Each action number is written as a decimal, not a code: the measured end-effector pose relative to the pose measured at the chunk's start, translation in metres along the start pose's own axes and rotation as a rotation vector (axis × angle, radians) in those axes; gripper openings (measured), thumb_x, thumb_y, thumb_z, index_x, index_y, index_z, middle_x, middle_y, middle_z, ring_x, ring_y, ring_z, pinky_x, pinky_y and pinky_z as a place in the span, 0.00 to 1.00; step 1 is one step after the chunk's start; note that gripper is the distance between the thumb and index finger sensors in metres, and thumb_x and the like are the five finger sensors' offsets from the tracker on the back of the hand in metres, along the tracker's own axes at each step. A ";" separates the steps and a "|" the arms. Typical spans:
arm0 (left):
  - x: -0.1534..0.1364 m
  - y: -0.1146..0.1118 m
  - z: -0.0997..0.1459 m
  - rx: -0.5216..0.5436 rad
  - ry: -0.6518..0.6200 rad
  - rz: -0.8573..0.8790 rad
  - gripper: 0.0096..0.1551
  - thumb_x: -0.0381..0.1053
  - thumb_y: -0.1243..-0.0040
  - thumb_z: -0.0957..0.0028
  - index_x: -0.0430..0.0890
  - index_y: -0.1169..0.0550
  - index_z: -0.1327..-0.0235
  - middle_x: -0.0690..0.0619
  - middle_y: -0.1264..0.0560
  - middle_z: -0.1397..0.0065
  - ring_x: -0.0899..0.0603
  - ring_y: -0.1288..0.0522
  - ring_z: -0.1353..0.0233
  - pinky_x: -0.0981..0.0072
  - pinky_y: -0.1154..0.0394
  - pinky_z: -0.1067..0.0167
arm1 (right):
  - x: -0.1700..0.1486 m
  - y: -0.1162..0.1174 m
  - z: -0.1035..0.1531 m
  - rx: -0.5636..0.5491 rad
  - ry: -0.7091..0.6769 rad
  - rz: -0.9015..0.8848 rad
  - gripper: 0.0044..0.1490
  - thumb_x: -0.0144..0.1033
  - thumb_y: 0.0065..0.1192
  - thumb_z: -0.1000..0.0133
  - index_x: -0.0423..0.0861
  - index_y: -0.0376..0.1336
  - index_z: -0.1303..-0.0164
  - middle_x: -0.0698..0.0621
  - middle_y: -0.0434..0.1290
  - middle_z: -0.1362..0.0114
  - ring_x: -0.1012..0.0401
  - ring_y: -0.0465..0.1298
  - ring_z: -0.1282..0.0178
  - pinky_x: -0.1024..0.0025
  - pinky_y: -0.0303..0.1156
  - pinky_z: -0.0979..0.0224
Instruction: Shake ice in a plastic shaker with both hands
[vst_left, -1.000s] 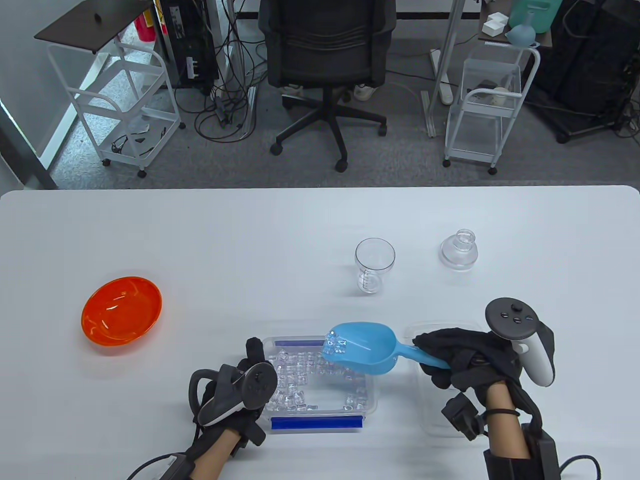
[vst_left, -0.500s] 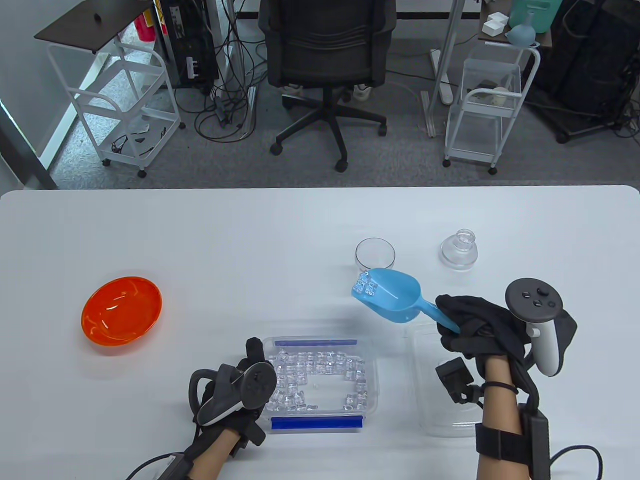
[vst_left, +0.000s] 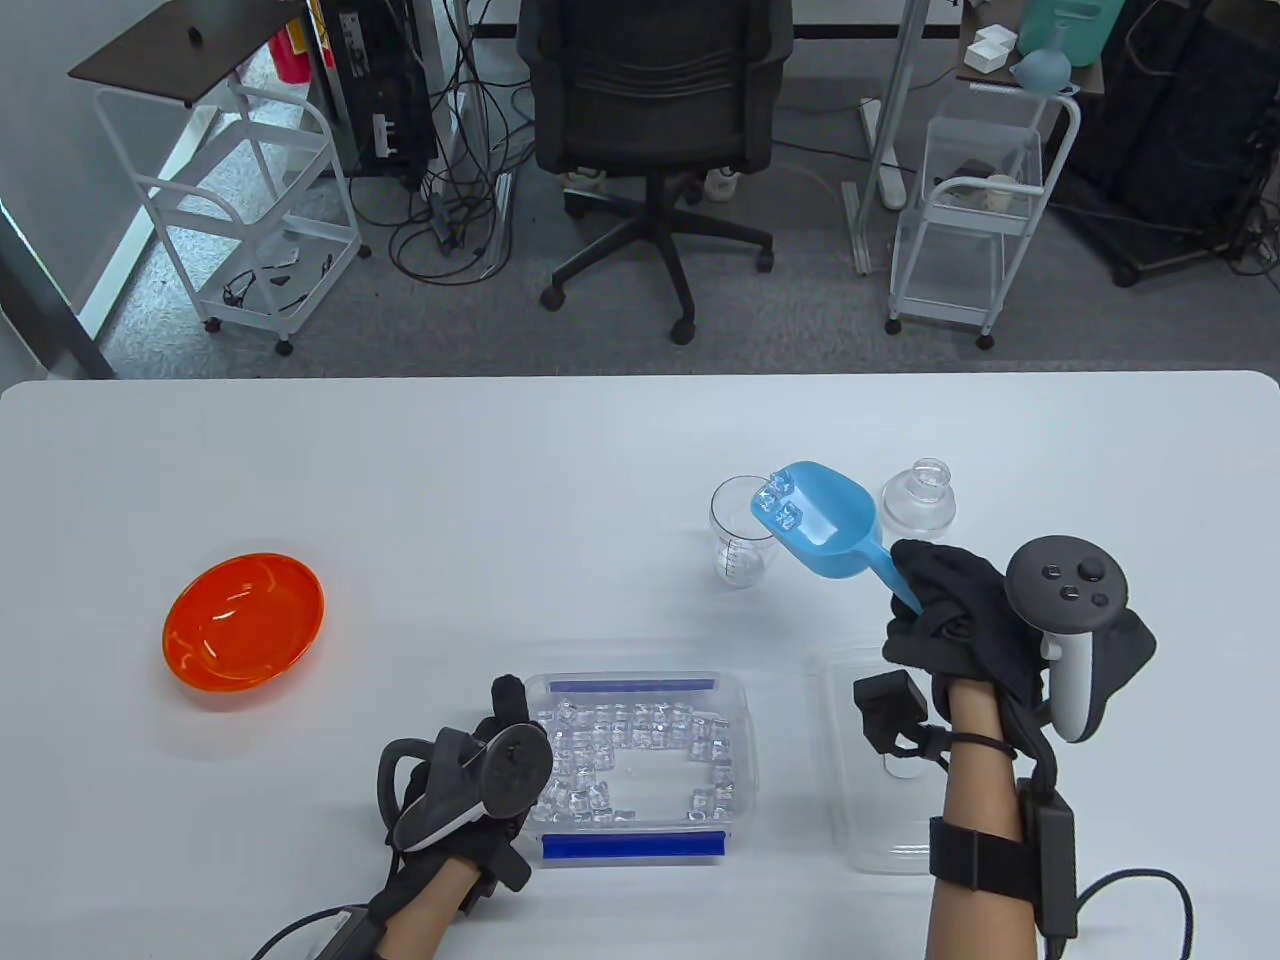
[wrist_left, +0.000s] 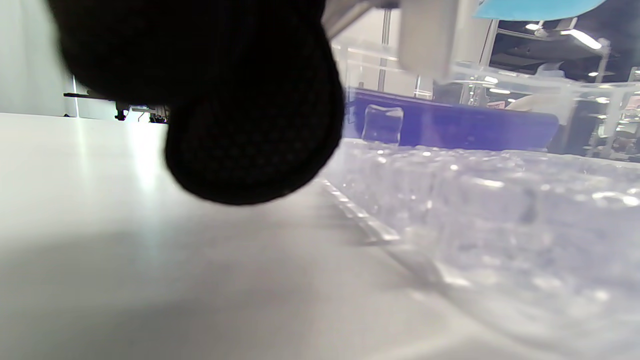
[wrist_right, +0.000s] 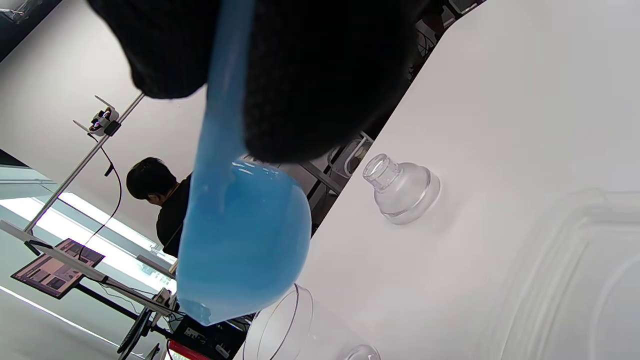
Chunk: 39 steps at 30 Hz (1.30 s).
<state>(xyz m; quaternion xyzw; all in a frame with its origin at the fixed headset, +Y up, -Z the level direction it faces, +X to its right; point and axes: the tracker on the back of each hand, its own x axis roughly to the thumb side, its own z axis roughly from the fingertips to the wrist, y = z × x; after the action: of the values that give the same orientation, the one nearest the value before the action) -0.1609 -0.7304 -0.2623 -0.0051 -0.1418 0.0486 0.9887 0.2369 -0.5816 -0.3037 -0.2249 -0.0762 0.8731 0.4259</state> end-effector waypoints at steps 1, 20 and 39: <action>0.000 0.000 0.000 0.000 0.000 0.000 0.35 0.47 0.64 0.36 0.22 0.45 0.28 0.34 0.20 0.49 0.45 0.14 0.63 0.67 0.18 0.69 | 0.001 0.000 0.000 -0.007 0.000 0.003 0.33 0.47 0.63 0.45 0.38 0.75 0.41 0.45 0.84 0.61 0.62 0.83 0.80 0.84 0.75 0.84; 0.000 0.000 0.000 -0.003 0.001 0.005 0.35 0.47 0.64 0.36 0.22 0.45 0.28 0.33 0.20 0.49 0.45 0.14 0.63 0.67 0.18 0.69 | 0.018 0.028 0.004 -0.087 -0.080 0.225 0.33 0.48 0.63 0.45 0.39 0.75 0.40 0.46 0.83 0.60 0.62 0.83 0.80 0.83 0.75 0.83; -0.001 -0.001 0.000 -0.007 0.000 0.009 0.35 0.47 0.64 0.36 0.22 0.45 0.28 0.33 0.20 0.49 0.45 0.14 0.63 0.67 0.18 0.69 | 0.038 0.056 0.018 -0.190 -0.206 0.476 0.32 0.49 0.61 0.45 0.41 0.74 0.38 0.47 0.83 0.58 0.61 0.83 0.77 0.82 0.76 0.81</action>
<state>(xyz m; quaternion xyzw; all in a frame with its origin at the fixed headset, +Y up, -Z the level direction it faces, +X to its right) -0.1613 -0.7310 -0.2629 -0.0093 -0.1418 0.0527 0.9884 0.1686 -0.5856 -0.3181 -0.1854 -0.1457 0.9557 0.1759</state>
